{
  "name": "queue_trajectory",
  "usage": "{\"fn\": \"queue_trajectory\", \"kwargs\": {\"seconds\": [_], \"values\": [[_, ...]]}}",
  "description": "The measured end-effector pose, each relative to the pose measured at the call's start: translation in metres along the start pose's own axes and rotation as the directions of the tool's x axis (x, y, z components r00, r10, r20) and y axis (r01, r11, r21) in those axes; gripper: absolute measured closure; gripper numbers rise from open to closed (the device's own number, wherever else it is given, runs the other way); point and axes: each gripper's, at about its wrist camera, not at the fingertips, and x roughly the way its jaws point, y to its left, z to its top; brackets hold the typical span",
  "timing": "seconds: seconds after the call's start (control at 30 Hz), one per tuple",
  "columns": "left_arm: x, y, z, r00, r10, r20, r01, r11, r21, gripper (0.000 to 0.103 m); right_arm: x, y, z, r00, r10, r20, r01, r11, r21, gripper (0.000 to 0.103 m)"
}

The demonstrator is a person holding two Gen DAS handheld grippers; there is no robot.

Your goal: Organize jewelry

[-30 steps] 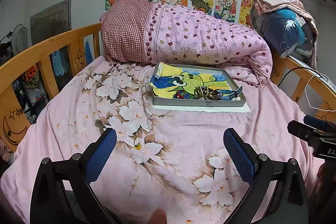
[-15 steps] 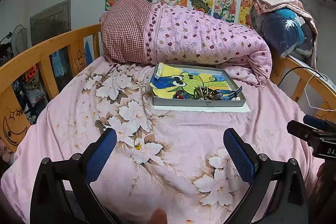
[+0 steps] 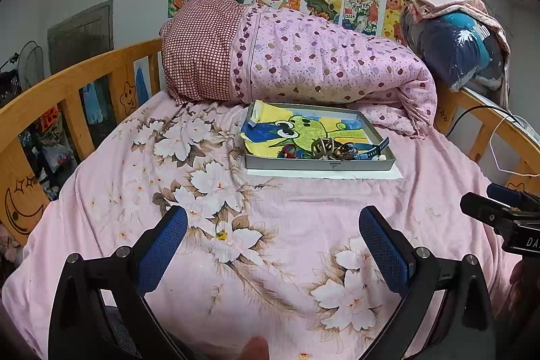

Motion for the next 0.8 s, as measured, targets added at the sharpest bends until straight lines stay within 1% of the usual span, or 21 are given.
{"fn": "queue_trajectory", "kwargs": {"seconds": [0.2,0.3,0.57,0.8], "values": [[0.0,0.0001,-0.0001,1.0,-0.002,0.0,0.002,1.0,-0.002,0.003,0.0014,0.0,0.0028,1.0,-0.001,0.0,0.001,1.0,0.001,0.0],[0.0007,0.0008,-0.0007,1.0,0.016,-0.003,-0.016,1.0,-0.005,0.003,0.0014,-0.0001,0.0028,1.0,0.0,0.0,0.0,1.0,0.002,0.0],[0.0033,0.006,-0.0035,1.0,0.021,-0.017,-0.021,1.0,-0.021,0.004,0.0008,-0.0005,0.0012,1.0,0.001,-0.002,-0.001,1.0,0.002,0.0],[0.0032,0.0061,-0.0032,1.0,0.02,-0.02,-0.021,1.0,-0.017,0.003,0.002,-0.0011,0.0041,1.0,0.001,-0.003,-0.001,1.0,0.0,0.0]]}}
